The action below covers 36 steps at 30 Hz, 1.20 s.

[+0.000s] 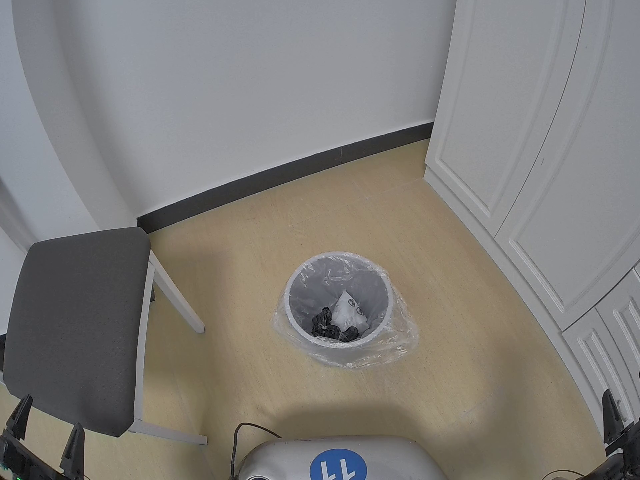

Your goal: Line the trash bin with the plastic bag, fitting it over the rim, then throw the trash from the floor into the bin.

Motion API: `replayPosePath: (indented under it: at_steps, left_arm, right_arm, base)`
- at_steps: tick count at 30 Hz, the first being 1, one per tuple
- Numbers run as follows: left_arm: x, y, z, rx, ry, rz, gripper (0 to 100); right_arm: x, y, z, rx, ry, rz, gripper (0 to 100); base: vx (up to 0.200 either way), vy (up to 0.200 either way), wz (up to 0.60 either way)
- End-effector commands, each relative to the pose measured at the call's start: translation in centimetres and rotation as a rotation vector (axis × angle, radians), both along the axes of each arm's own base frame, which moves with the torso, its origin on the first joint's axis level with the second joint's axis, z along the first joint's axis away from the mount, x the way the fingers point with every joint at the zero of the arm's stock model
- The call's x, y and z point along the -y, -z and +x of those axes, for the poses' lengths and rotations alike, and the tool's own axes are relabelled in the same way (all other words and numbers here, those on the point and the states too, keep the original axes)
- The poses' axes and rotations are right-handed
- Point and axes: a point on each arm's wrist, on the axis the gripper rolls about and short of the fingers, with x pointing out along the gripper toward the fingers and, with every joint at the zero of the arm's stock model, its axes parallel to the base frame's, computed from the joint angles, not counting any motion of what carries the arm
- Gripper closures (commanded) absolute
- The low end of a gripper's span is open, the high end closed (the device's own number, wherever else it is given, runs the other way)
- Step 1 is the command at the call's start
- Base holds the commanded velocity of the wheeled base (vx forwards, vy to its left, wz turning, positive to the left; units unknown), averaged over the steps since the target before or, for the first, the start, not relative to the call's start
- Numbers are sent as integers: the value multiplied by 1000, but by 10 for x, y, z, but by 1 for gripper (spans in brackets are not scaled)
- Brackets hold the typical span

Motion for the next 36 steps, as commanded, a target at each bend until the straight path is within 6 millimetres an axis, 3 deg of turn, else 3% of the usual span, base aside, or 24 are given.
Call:
replayPosePath:
  at_steps: [1, 13, 24, 36]
  left_arm:
    - [0, 5, 0, -3, 2, 3, 0]
    - [0, 5, 0, -1, 1, 3, 0]
    - [0, 5, 0, 1, 0, 3, 0]
    - [0, 5, 0, -3, 3, -16, 0]
  right_arm:
    - [0, 5, 0, -1, -12, -1, 0]
    - [-1, 5, 0, -4, -57, -110, 0]
    - [0, 9, 0, -42, -25, 69, 0]
    - [-1, 11, 0, -56, -43, 42, 0]
  base:
    - [0, 0, 0]
    - [0, 0, 0]
    - [0, 0, 0]
    - [0, 0, 0]
